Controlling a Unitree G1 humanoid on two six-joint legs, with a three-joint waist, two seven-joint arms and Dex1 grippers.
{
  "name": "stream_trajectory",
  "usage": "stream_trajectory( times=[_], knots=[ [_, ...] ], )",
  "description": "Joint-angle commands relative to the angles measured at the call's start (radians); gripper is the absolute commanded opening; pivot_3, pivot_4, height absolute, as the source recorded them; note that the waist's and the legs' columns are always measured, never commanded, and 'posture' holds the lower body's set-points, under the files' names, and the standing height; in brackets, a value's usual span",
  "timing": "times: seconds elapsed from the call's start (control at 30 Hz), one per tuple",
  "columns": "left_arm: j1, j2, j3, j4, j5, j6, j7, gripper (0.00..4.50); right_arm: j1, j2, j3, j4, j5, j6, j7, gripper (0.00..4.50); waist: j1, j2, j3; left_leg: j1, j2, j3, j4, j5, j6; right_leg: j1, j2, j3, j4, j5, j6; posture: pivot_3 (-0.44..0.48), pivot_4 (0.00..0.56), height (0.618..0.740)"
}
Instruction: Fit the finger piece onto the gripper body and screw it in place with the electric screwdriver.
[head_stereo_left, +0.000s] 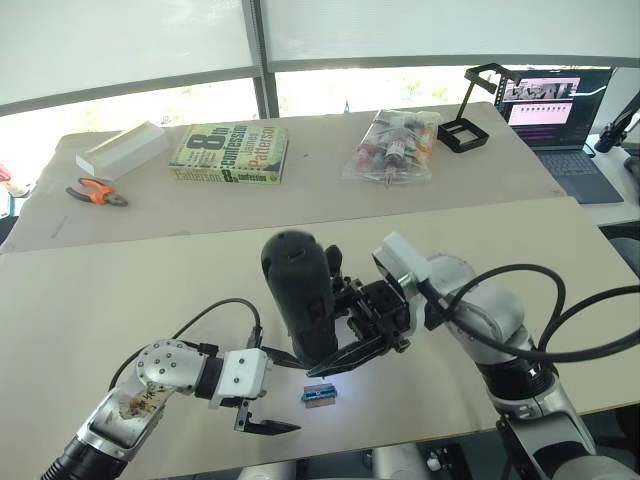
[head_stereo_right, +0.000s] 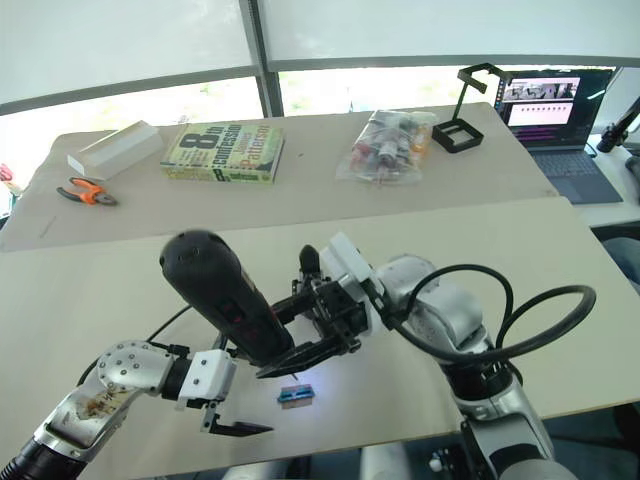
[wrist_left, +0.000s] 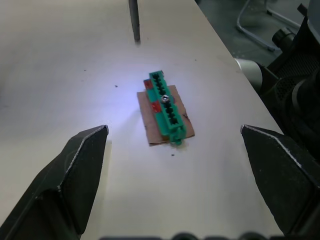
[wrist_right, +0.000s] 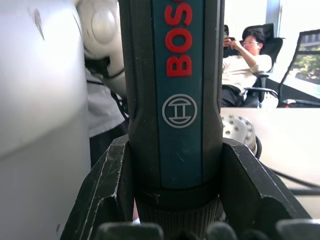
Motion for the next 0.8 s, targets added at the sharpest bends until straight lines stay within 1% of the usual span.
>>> stream_trajectory(
  times=[0.03, 0.33, 0.8],
  knots=[
    [0.000, -0.005, -0.002, -0.019, 0.011, -0.021, 0.025, 4.50, 0.004, 0.007, -0.009, -0.055, 0.008, -0.046, 0.011, 1.92, 0.001, 0.000, 0.000, 0.001, 0.000, 0.000, 0.000, 0.000, 0.000, 0.000, 0.000, 0.001, 0.000, 0.000, 0.000, 0.000, 0.150, 0.738],
    [-0.009, -0.026, -0.027, -0.005, 0.018, -0.036, 0.040, 4.50, 0.035, 0.019, 0.006, -0.065, 0.014, -0.035, -0.016, 1.92, 0.002, 0.000, 0.000, 0.002, 0.000, 0.000, -0.001, 0.001, -0.001, 0.001, 0.000, 0.001, 0.000, 0.000, 0.000, 0.000, 0.150, 0.738],
    [-0.008, -0.021, -0.036, 0.004, 0.023, -0.052, 0.052, 4.50, 0.046, 0.032, 0.027, -0.059, 0.003, -0.042, -0.043, 1.92, 0.002, 0.000, 0.000, 0.002, 0.000, 0.000, -0.002, 0.001, -0.001, 0.001, 0.000, 0.001, 0.000, 0.000, 0.000, 0.000, 0.150, 0.738]
  ],
)
